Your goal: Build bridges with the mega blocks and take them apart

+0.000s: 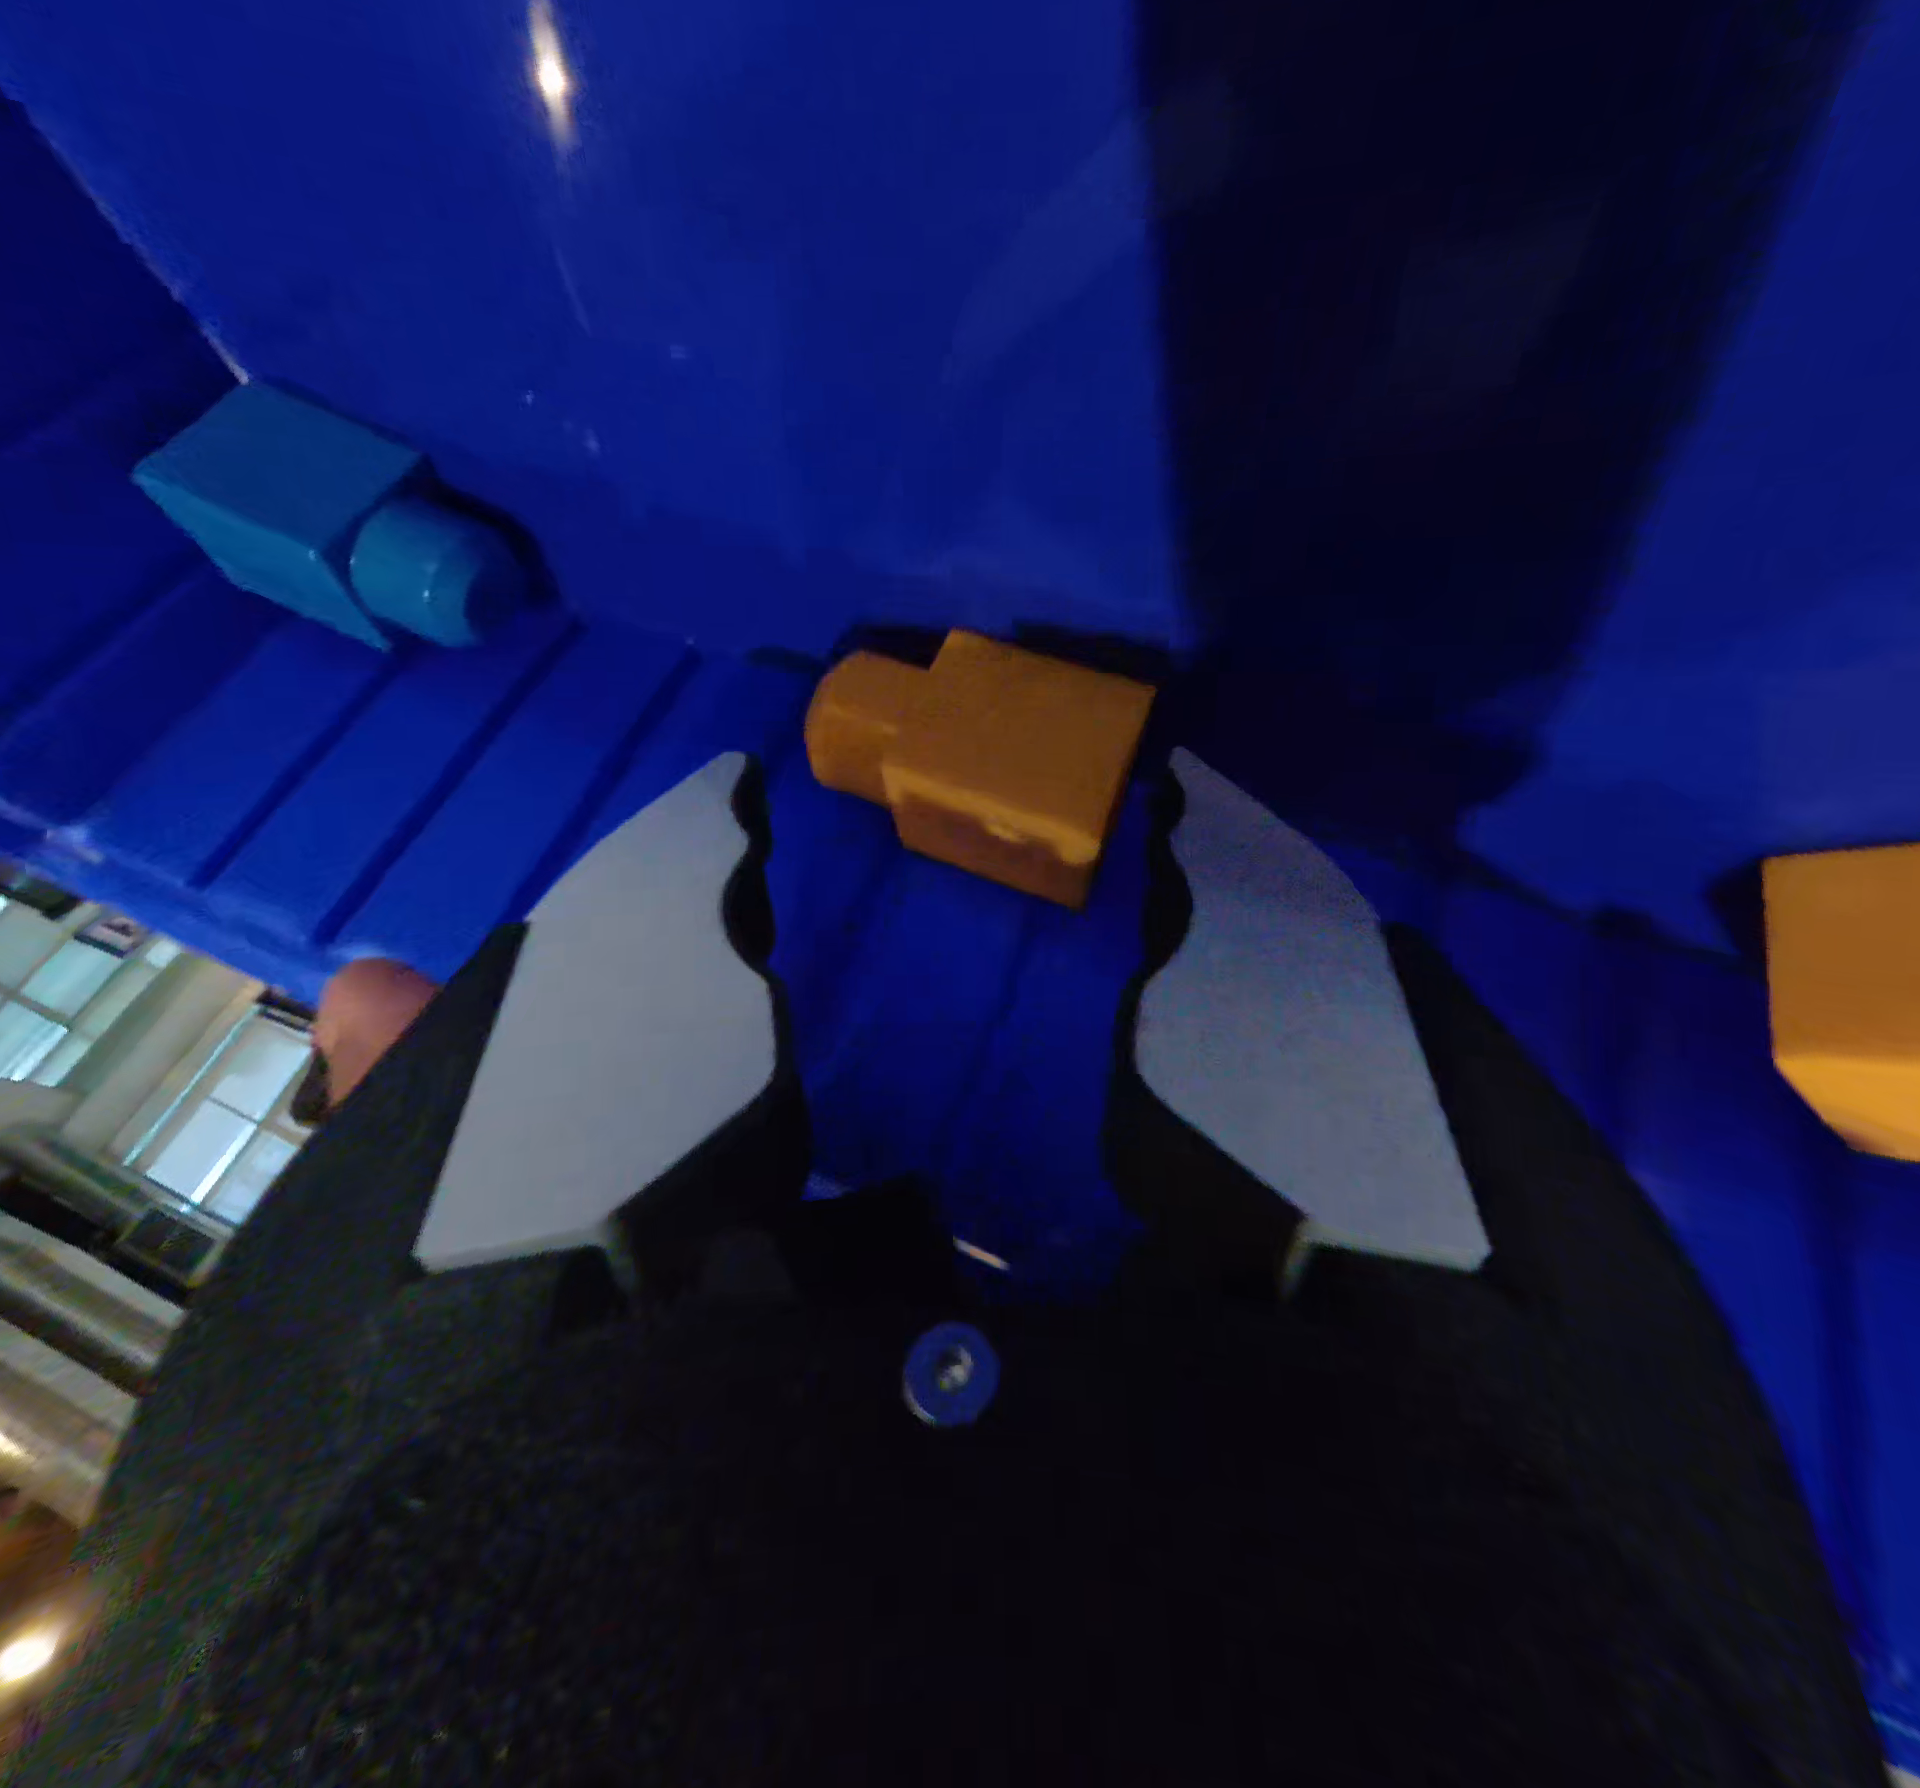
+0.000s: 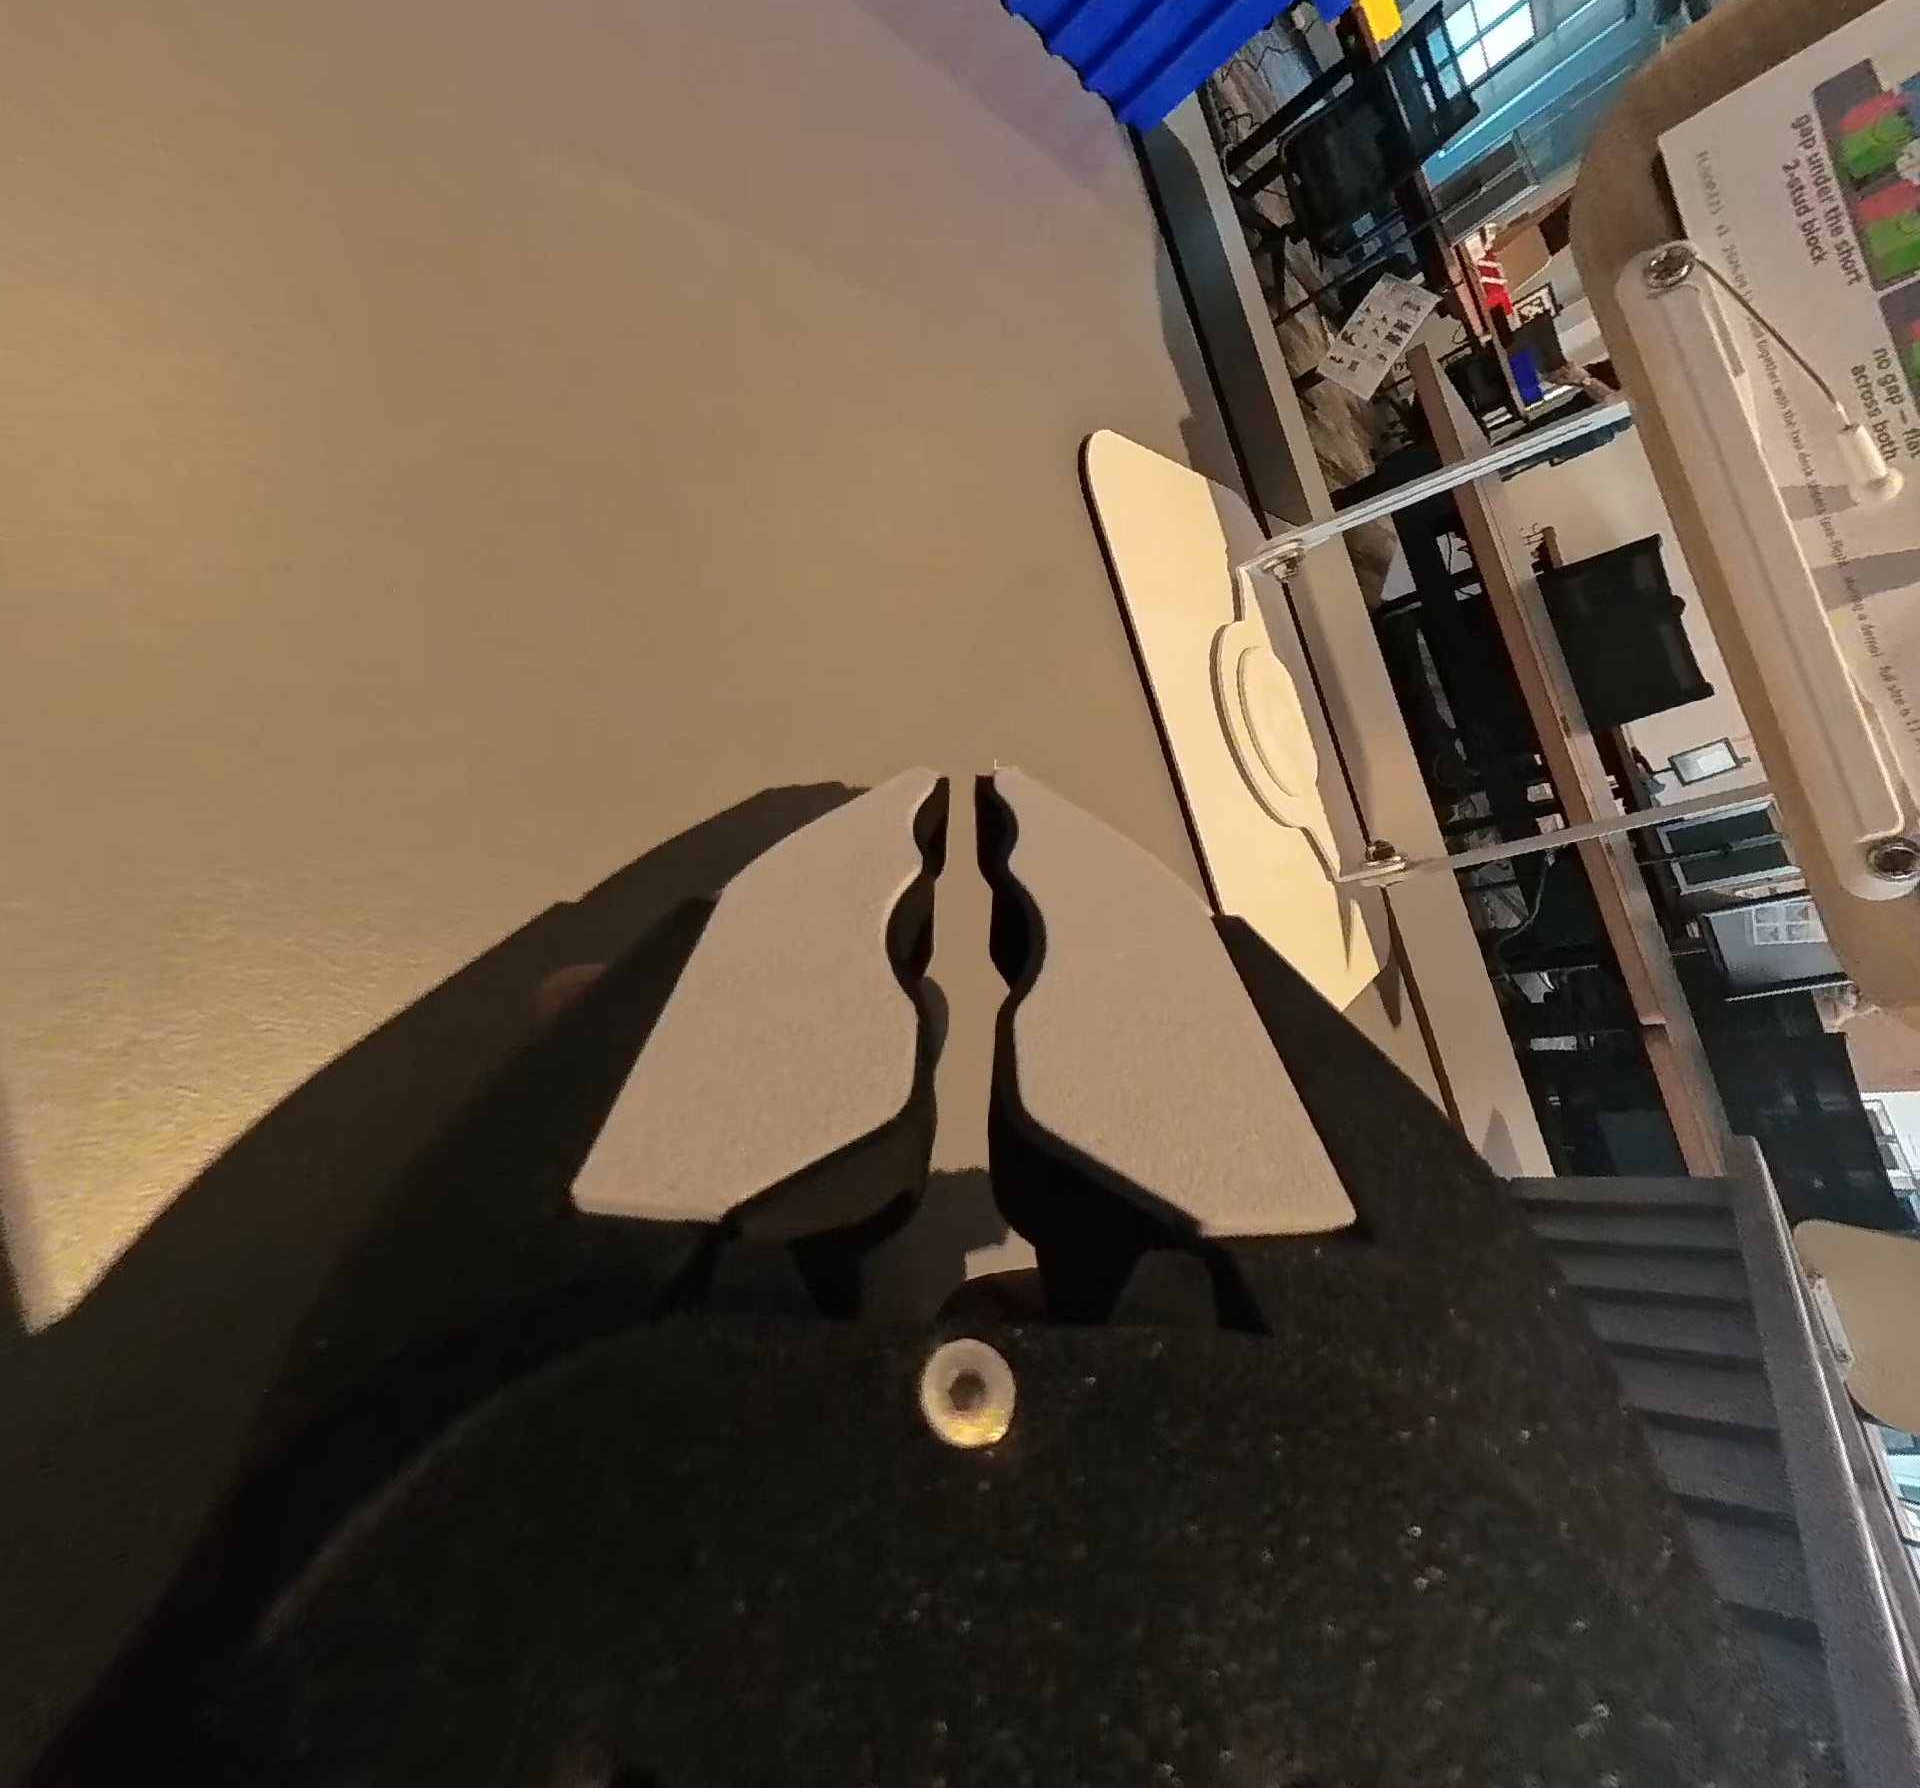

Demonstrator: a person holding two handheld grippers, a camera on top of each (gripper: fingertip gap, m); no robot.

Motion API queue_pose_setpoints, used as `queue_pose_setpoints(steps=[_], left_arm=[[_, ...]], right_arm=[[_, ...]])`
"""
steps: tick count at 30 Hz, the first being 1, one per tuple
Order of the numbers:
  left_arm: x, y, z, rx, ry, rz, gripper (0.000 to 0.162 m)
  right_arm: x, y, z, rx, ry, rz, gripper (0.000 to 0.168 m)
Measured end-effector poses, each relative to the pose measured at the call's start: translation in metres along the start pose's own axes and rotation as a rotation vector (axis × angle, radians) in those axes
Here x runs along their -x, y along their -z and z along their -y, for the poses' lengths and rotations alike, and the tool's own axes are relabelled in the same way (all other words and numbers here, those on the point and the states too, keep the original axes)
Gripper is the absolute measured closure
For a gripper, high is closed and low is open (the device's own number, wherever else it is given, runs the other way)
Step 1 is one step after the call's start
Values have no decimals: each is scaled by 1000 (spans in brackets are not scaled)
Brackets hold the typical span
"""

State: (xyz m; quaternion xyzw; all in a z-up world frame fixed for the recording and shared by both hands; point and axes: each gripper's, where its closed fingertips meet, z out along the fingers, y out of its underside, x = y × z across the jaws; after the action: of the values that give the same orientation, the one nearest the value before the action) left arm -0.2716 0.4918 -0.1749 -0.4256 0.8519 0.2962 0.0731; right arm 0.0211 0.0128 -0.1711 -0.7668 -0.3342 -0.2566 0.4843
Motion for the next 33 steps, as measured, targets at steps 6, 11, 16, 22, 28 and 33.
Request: queue_pose_setpoints(steps=[6,11,16,22,28,33], left_arm=[[9,-4,5,46,-98,97,118],[12,25,19,-148,85,90,119],[18,112,52,-587,320,114,119],[-16,267,104,-972,345,255,119],[-90,374,206,-1102,296,449,119],[-141,379,305,-1201,306,547,119]], right_arm=[[0,0,0,-1,3,-1,164],[0,1,0,-4,6,0,164],[-2,2,1,-18,-24,11,154],[-9,2,21,-106,-260,118,141],[-7,23,92,-394,-1045,722,126],[-18,54,92,-486,-1262,950,115]])
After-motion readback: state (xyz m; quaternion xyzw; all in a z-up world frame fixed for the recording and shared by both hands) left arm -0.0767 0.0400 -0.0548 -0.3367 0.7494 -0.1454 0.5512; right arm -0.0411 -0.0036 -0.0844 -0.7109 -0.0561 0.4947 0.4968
